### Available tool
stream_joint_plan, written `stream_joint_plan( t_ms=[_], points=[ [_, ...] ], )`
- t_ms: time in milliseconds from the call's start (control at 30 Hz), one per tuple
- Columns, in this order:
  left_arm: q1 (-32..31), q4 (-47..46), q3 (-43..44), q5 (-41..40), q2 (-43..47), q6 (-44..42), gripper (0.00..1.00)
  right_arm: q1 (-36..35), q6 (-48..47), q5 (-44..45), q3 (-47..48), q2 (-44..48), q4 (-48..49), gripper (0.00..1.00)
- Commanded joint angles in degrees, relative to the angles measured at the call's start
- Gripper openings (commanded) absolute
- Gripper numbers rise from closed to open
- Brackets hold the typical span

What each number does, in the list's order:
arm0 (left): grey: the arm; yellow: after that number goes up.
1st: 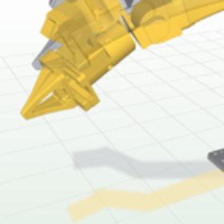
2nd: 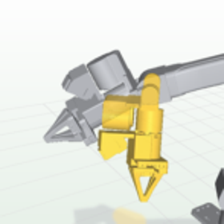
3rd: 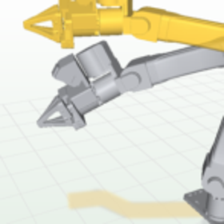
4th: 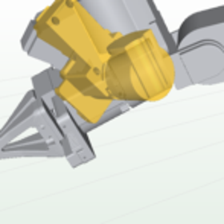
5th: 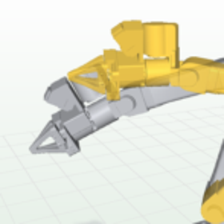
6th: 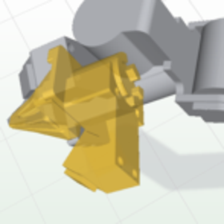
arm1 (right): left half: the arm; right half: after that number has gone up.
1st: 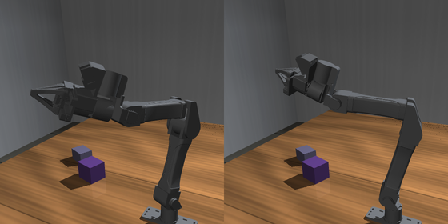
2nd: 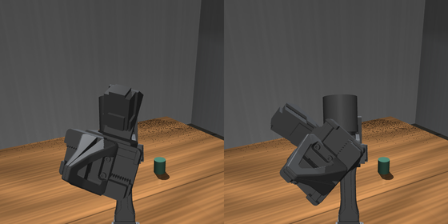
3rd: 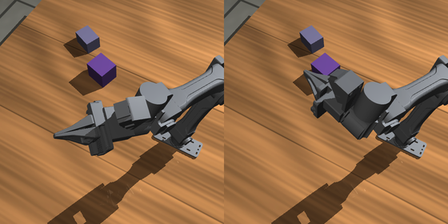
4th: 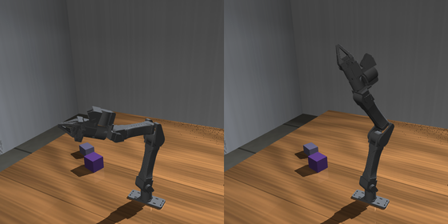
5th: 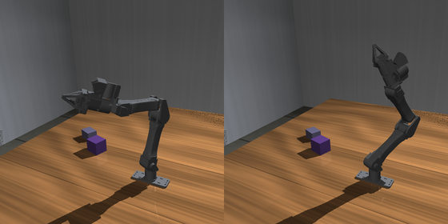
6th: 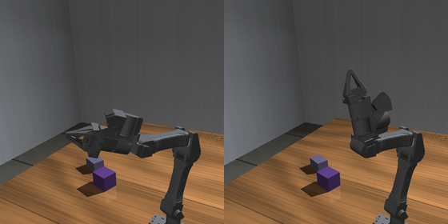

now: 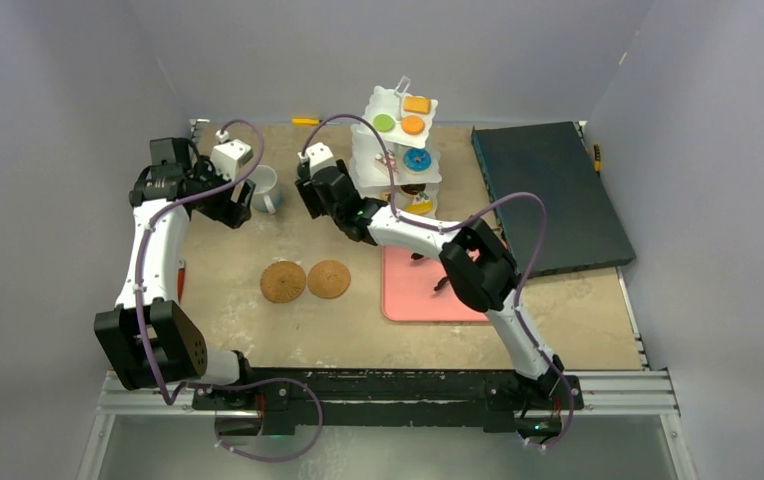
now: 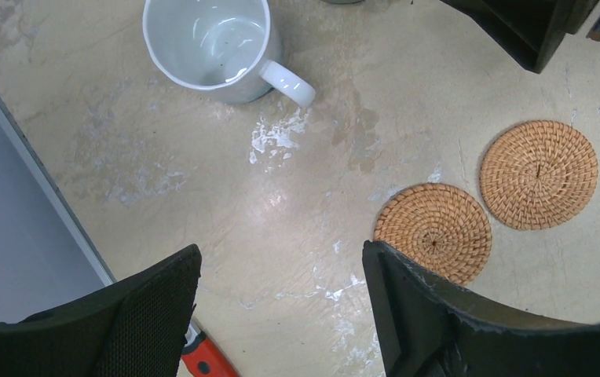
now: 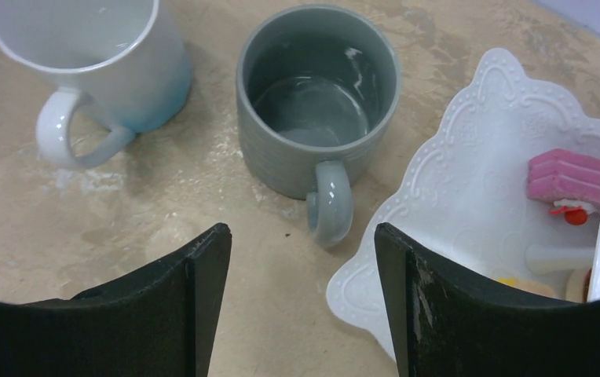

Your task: Serve the afternoon tea

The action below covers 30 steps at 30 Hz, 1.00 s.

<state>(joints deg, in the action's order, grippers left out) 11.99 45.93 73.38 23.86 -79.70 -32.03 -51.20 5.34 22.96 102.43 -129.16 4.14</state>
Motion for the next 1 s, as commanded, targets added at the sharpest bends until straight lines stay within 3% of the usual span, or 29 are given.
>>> stream_joint_plan(
  t_ms=[0, 467, 967],
  points=[
    [0.6, -1.6, 2.2, 1.2, 0.1, 1.6, 0.75, 0.4, -3.6, 3.6, 5.6, -1.7, -0.5, 0.71],
    [1.2, -2.5, 1.4, 1.0, -0.1, 0.7, 0.74, 0.4, -4.3, 8.2, 12.3, -7.8, -2.3, 0.69],
    [2.8, -2.7, 1.0, 1.1, 0.0, -0.3, 0.71, 0.5, -2.2, 6.8, 16.7, -11.2, -2.8, 0.32]
  ],
)
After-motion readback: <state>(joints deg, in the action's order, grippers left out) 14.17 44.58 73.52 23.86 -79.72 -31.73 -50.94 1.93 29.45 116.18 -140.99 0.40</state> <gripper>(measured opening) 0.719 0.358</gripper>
